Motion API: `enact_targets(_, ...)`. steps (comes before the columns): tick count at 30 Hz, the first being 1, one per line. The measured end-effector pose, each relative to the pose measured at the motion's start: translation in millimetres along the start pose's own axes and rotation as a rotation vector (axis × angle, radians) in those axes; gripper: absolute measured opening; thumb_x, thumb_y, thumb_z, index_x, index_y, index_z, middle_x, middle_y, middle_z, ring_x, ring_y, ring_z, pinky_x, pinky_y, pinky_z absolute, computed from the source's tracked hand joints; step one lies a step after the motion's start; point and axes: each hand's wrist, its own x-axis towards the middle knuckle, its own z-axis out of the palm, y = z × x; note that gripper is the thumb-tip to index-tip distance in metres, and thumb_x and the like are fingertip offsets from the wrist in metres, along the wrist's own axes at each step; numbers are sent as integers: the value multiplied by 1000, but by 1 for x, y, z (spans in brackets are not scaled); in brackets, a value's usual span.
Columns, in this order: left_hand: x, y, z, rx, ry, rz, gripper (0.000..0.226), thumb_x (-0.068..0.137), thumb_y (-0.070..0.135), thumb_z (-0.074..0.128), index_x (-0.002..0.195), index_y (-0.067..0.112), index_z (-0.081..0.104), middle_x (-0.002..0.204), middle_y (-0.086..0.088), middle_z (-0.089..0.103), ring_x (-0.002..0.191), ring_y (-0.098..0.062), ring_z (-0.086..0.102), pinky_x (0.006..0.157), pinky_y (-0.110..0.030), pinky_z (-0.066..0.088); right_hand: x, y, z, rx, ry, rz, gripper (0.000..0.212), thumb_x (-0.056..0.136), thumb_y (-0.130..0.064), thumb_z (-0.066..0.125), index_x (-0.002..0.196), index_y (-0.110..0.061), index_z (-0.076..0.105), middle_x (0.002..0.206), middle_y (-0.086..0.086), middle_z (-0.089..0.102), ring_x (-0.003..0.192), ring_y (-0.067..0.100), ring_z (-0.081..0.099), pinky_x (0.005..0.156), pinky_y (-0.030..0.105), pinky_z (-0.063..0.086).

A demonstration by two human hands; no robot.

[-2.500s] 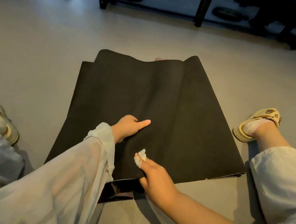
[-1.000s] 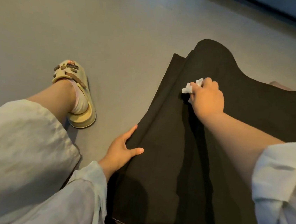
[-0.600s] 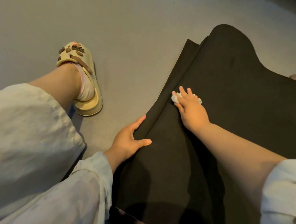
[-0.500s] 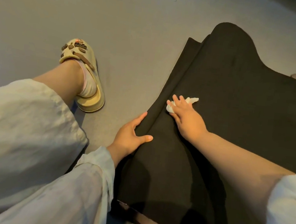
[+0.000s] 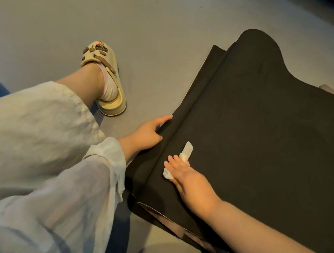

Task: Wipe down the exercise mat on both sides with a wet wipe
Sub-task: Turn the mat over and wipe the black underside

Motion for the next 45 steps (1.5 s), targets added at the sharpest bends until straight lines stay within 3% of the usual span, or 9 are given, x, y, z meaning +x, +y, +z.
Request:
enact_targets(6, -15, 38, 14, 465, -158, 436, 46, 96, 6, 45, 139, 23, 44, 152, 5, 30, 140, -8, 23, 103, -8, 9, -29, -20, 11, 449, 237, -27, 30, 93, -11, 57, 123, -7, 60, 130, -4, 52, 127, -3, 38, 110, 10, 21)
enact_targets(13, -39, 62, 21, 119, -417, 227, 32, 89, 28, 62, 117, 14, 64, 110, 0, 67, 97, -3, 61, 83, -11, 46, -22, -5, -13, 991, 757, 496, 9, 82, -13, 70, 76, -20, 69, 74, 2, 67, 70, 13, 60, 67, 31, 49)
enact_targets(20, -21, 64, 26, 179, -83, 265, 9, 87, 14, 64, 90, 11, 57, 86, -6, 60, 79, -18, 61, 69, -29, 51, -17, 33, -33, 637, 931, 483, 11, 85, -17, 67, 80, -23, 59, 83, -6, 59, 75, -1, 57, 67, 4, 39)
enact_targets(23, 1, 70, 12, 184, 147, 287, 9, 83, 8, 63, 88, 9, 56, 82, -1, 57, 75, -11, 53, 62, -23, 41, -28, 62, -24, 125, 703, 501, 32, 96, -28, 48, 125, -19, 56, 130, 1, 51, 127, 20, 43, 103, 19, 26)
enact_targets(25, 16, 76, 3, 197, 238, 297, 17, 81, 5, 66, 89, 15, 55, 97, 0, 58, 84, -8, 51, 68, -16, 38, -32, 73, -8, -81, 393, 519, 52, 99, -42, 24, 149, -30, 16, 157, 1, 16, 145, 20, 9, 115, 42, 6)
enact_targets(29, 52, 88, 8, 314, 299, 381, 30, 85, 6, 60, 114, 6, 54, 119, -10, 53, 105, -20, 52, 78, -12, 32, -24, 82, 11, -226, 203, 555, 53, 88, -50, -8, 137, -37, -24, 156, -3, -18, 141, 15, -21, 112, 46, -10)
enact_targets(34, 97, 103, 29, 424, 261, 442, 37, 97, 9, 35, 133, 3, 40, 136, -18, 44, 123, -32, 44, 98, -37, 37, -20, 89, 18, -228, 132, 578, 52, 88, -51, -8, 133, -39, -30, 143, -5, -36, 131, 14, -34, 107, 44, -18)
enact_targets(41, 144, 79, 54, 992, -241, 152, 60, 96, 4, 45, 148, 7, 15, 156, -15, 8, 145, -30, 5, 115, -38, 13, -19, 92, 17, -192, 105, 574, 53, 86, -52, -9, 133, -40, -31, 140, -7, -39, 130, 13, -37, 107, 43, -20)
enact_targets(45, 96, 53, 37, 887, -290, 364, 55, 96, -2, 26, 149, 10, 13, 157, -10, 12, 145, -27, 9, 117, -40, 13, -20, 91, 16, -202, 104, 573, 53, 88, -51, -7, 133, -37, -30, 142, -7, -37, 135, 14, -33, 112, 45, -15)
